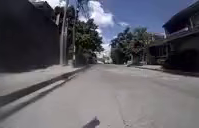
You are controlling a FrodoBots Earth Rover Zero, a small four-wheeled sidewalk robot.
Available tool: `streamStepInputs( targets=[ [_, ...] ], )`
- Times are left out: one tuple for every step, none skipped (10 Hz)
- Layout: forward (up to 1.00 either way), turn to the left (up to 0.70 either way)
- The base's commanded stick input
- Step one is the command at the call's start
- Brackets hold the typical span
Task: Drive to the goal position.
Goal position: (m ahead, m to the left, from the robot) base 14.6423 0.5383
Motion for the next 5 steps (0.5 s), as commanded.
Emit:
streamStepInputs(
  targets=[
    [1.00, -0.02],
    [1.00, -0.02],
    [1.00, -0.02],
    [1.00, -0.02],
    [1.00, -0.02]
  ],
)
